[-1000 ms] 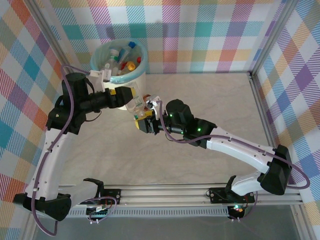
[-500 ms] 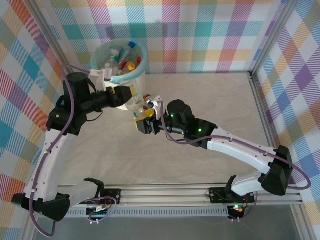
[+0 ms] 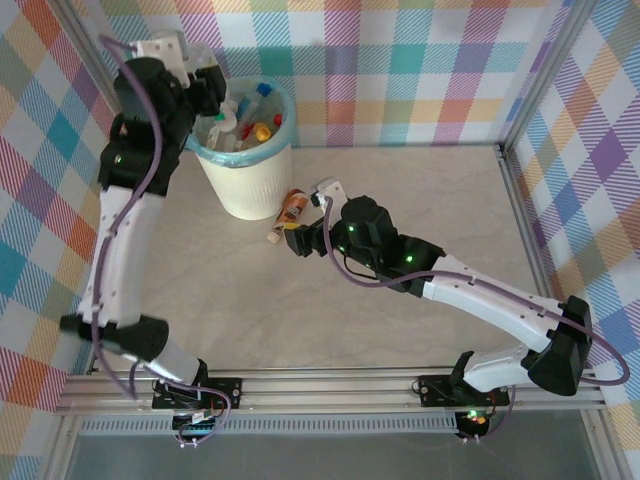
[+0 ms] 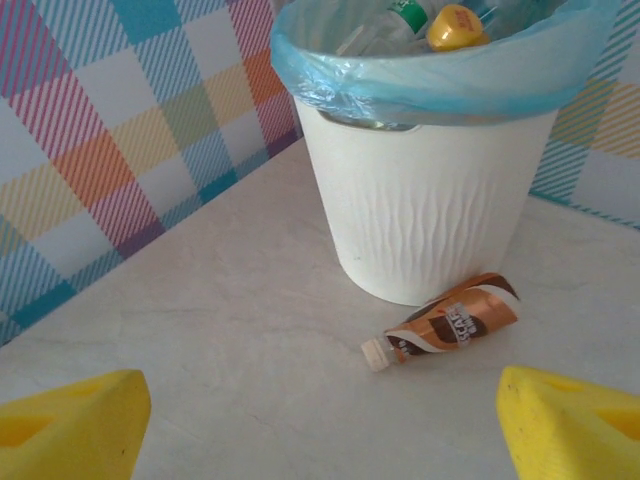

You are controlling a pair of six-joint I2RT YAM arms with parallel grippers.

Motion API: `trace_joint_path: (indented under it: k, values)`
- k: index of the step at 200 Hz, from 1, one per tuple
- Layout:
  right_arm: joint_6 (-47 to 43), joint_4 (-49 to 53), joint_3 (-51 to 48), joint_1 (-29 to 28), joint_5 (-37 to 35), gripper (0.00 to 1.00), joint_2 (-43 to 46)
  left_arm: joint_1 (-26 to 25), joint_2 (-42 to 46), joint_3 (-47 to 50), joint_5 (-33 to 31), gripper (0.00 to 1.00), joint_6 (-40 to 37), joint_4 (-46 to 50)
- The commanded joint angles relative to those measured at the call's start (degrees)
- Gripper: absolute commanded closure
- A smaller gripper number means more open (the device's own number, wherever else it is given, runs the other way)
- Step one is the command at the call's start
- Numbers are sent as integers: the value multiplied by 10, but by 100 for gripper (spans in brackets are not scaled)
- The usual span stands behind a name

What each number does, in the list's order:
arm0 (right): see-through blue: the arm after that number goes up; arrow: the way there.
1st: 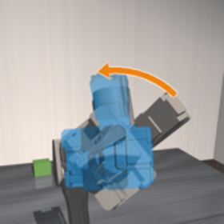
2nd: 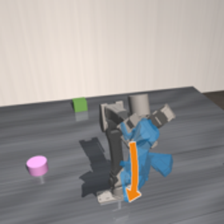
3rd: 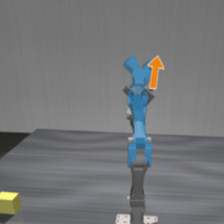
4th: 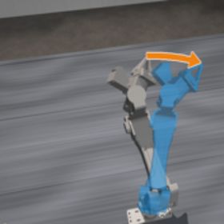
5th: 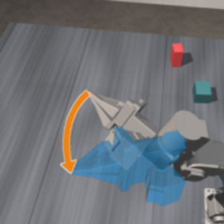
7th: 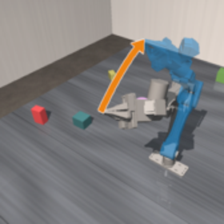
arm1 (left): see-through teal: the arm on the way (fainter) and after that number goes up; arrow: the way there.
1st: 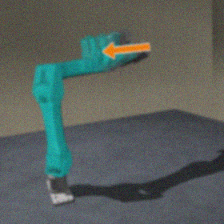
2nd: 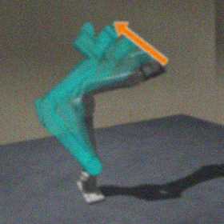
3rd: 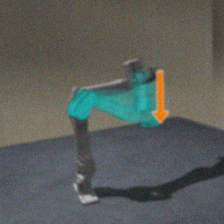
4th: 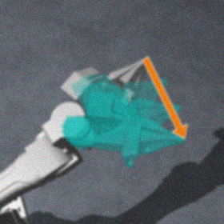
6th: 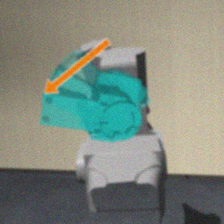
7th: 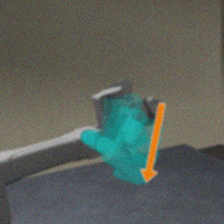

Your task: Put the plastic bottles in the bin

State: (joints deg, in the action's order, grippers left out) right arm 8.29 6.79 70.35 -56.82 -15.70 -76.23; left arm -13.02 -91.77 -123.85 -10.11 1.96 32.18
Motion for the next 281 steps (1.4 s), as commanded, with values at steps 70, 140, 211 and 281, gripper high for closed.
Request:
trace_joint_path:
  k: [70, 140, 211, 281]
  values:
    - [-72, 34, 35, 11, 58, 11, -32, 27, -281, -299, 1, 61, -122, 18]
    - [-79, 49, 37, 10, 72, 11, -45, 16, -333, -299, 179, 59, -23, -31]
    - [-76, 60, 30, 10, 64, 11, -49, 12, -379, -300, 172, 22, -19, 0]
    - [-76, 61, 35, 11, 64, 11, -58, 12, -374, -299, 135, 38, 4, -20]
